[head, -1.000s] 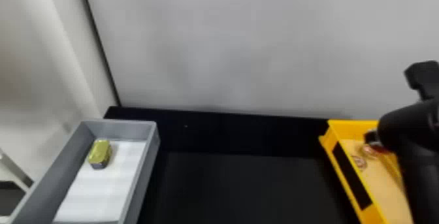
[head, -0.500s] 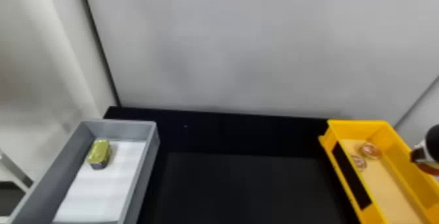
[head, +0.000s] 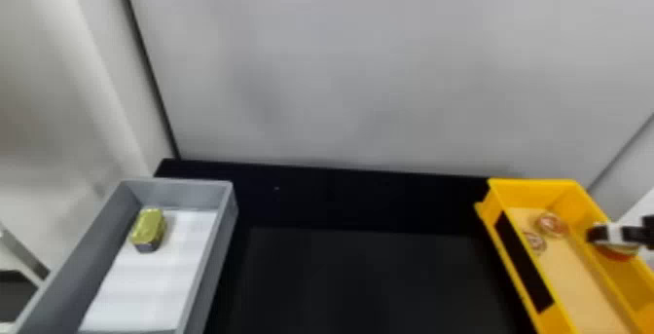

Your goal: Pick up the round yellow can and place it in the yellow rectangular box

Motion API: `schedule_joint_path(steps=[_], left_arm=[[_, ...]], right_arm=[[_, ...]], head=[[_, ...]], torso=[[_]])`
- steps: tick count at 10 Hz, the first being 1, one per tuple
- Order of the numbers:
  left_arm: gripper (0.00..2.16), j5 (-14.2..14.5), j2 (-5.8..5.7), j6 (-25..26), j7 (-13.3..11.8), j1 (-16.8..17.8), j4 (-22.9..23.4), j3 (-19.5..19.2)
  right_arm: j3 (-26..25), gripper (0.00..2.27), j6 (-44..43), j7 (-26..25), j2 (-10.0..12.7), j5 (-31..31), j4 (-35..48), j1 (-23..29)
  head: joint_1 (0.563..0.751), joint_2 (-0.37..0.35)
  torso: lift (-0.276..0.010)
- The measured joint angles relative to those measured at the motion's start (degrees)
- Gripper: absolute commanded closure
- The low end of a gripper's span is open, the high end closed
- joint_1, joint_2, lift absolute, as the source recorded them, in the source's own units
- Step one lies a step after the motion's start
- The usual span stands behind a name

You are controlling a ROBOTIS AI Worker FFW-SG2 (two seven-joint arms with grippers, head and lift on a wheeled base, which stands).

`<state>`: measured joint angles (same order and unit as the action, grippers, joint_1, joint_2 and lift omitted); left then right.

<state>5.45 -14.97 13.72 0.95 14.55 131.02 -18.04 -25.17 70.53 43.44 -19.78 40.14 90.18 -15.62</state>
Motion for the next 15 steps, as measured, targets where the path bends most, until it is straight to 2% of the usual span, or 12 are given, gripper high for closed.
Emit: schedule_joint_path(steps=[1, 3, 10, 15], left_arm=[[0.04, 0.0, -0.01, 0.0, 0.0, 0.0, 0.0, -0.1], [0.04, 0.0, -0.01, 0.0, 0.0, -0.1, 0.0, -0.2], [0.04, 0.0, 0.17, 0.0, -0.1, -0.2, 0.0, -0.1], [0.04, 0.0, 0.52, -0.6, -0.2, -0.4, 0.0, -0.2]], right_arm=[[-0.3, 0.72, -1.6, -2.5, 0.0, -4.8, -2.5, 0.1], [-0.7, 0.72, -4.2, -4.6, 0.1, -9.3, -6.7, 0.5], [-3.1, 0.72, -9.2, -5.2, -1.3, -12.1, -14.4, 1.6], [-4.1, 0.72, -3.8, -4.9, -2.8, -13.2, -18.7, 1.6]], head=[[0.694, -0.078], [0.694, -0.078], [0.694, -0.078], [0.694, -0.078]], torso=[[-0.009], [-0.009], [-0.009], [-0.009]])
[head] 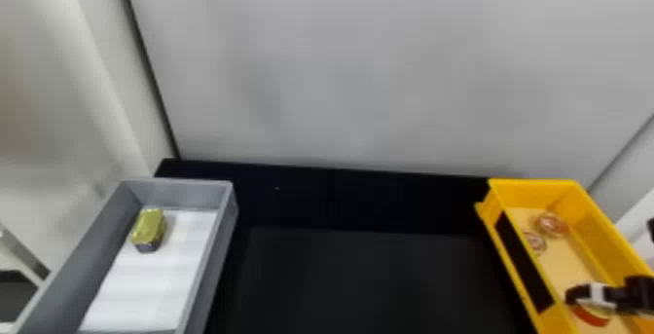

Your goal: Pick up the round yellow can and place it in the yellow rectangular box

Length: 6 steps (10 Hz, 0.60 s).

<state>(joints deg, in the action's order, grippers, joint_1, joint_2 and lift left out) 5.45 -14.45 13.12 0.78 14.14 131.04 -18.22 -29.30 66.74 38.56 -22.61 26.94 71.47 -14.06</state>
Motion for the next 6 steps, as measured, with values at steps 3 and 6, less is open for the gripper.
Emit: schedule_joint_path(steps=[3, 6], left_arm=[[0.04, 0.0, 0.14, -0.2, 0.0, -0.2, 0.0, -0.1], [0.04, 0.0, 0.22, -0.5, 0.0, -0.4, 0.0, -0.1]], right_arm=[[0.2, 0.72, -0.8, -0.6, -0.1, 0.0, -0.1, 0.4], [0.3, 0.72, -2.4, -2.5, 0.6, -0.8, -0.3, 1.1]], head=[[0.694, -0.078], [0.694, -0.078]], torso=[[-0.009], [-0.009]])
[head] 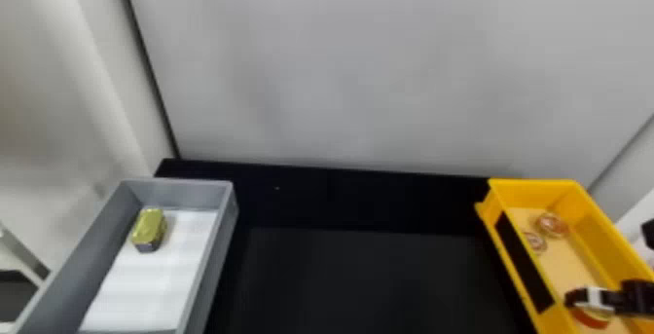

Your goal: Pick up the round yellow can and place it in the yellow rectangular box

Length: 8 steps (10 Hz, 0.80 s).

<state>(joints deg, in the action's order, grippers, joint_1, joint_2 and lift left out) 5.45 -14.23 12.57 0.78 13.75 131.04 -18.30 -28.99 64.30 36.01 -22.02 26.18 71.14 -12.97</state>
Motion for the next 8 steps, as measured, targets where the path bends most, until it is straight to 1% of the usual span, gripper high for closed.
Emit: schedule_joint_path(steps=[1, 3, 4, 5, 7, 8], left_arm=[[0.04, 0.0, 0.04, -0.2, 0.0, -0.1, 0.0, 0.0], [0.04, 0.0, 0.06, -0.5, 0.0, -0.3, -0.1, -0.1], [0.04, 0.0, 0.04, -0.6, -0.1, -0.4, -0.1, -0.1], [0.04, 0.0, 0.01, -0.6, -0.1, -0.4, -0.1, -0.1], [0.04, 0.0, -0.02, -0.6, -0.1, -0.4, -0.1, -0.1], [0.04, 0.0, -0.01, -0.6, -0.1, -0.5, -0.1, -0.1]], right_arm=[[0.1, 0.72, -0.8, -1.5, 0.2, -1.1, 0.0, 0.3], [0.5, 0.72, -4.3, -6.8, 0.5, -7.2, 0.7, 1.9], [0.7, 0.65, -6.1, -8.5, 0.5, -10.4, 1.2, 2.9], [0.9, 0.47, -7.2, -9.4, 0.5, -12.5, 1.6, 3.6], [0.9, 0.40, -7.6, -10.6, 0.4, -13.9, 2.7, 4.6], [0.9, 0.32, -6.9, -11.1, 0.4, -14.1, 3.2, 4.8]], head=[[0.694, -0.078], [0.694, -0.078], [0.694, -0.078], [0.694, -0.078], [0.694, -0.078], [0.694, -0.078]], torso=[[-0.009], [-0.009], [-0.009], [-0.009], [-0.009], [-0.009]])
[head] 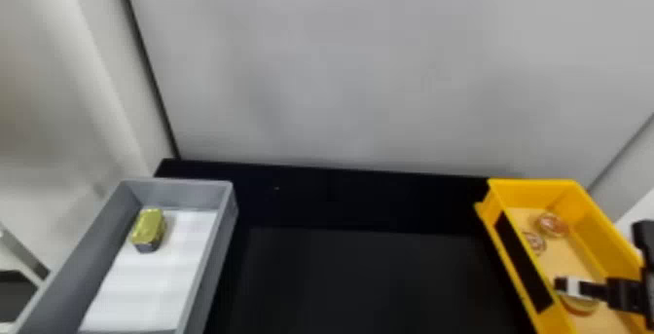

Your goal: Pick up the round yellow can and place it in the yellow rectangular box

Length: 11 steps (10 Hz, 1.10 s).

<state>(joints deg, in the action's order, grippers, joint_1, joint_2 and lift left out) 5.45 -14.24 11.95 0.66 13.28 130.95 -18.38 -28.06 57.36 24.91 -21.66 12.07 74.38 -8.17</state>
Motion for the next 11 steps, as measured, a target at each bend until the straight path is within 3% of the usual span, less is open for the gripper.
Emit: schedule_joint_path(steps=[1, 5, 7, 11], left_arm=[[0.04, 0.0, 0.02, 0.0, 0.0, 0.0, 0.0, 0.0], [0.04, 0.0, 0.11, 0.0, -0.1, -0.1, 0.0, -0.1], [0.04, 0.1, 0.33, 0.0, -0.1, -0.2, 0.0, -0.2], [0.04, 0.1, 0.85, 0.4, 0.2, -0.5, 0.0, -0.4]], right_arm=[[0.0, 0.12, 1.0, -0.8, 0.0, -0.1, 0.7, 0.2], [-0.3, 0.07, 3.9, -3.5, -0.1, -0.8, 5.2, 1.1], [0.7, 0.07, 6.3, -6.5, -0.1, -0.9, 15.2, 1.7], [6.2, 0.07, 11.2, -17.5, 0.2, -0.8, 44.3, -0.4]], head=[[0.694, -0.078], [0.694, -0.078], [0.694, -0.078], [0.694, -0.078]], torso=[[-0.009], [-0.009], [-0.009], [-0.009]])
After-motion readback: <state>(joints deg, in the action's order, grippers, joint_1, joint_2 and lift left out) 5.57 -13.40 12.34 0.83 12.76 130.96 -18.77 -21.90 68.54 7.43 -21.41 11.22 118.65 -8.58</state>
